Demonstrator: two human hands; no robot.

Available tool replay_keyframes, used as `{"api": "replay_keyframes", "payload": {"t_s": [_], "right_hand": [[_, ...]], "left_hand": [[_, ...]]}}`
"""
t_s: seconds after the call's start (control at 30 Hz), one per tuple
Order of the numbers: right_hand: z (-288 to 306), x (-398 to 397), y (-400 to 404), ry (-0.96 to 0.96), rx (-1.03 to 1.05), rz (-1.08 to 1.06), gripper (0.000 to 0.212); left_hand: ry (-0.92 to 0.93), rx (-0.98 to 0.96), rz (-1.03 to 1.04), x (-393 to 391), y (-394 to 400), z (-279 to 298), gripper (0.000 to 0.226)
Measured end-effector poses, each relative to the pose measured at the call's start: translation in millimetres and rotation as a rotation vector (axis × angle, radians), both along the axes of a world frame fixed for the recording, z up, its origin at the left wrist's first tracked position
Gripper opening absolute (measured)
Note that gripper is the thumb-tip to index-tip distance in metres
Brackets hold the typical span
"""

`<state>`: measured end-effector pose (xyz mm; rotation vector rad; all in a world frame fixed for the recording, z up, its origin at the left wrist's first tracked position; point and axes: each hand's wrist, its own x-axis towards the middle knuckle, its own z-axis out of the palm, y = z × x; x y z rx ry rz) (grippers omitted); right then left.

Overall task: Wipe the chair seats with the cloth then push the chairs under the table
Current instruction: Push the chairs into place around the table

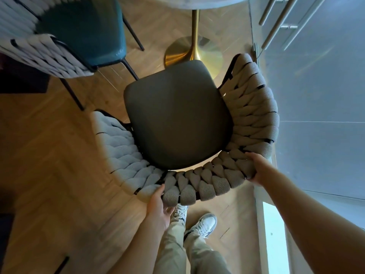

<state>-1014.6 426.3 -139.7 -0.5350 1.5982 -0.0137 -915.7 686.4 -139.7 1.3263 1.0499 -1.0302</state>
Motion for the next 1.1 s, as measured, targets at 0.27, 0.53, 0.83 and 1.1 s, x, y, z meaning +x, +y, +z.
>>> {"api": "replay_keyframes", "payload": {"t_s": [0.27,0.53,0.83,1.1], "right_hand": [[-4.6,-3.8,0.0,-0.004,-0.048,-0.065,0.043],[-8.2,-4.7,8.3,-0.007,-0.064,-0.125,0.048],[-15.9,-2.4,5.3,0.004,-0.051,-0.225,0.052],[-16.7,16.0,-11.0,-0.018,-0.040,-0.291,0.044]], "left_hand": [[-0.030,0.041,0.029,0.4,2.3,-9.3,0.043],[-0.087,0.038,-0.101,15.5,12.9,-15.9,0.043],[-0.148,0.020,-0.245,53.9,-3.6,-23.0,0.045],[-0.197,-0.001,-0.334,97.6,-29.5,-33.1,0.051]]}}
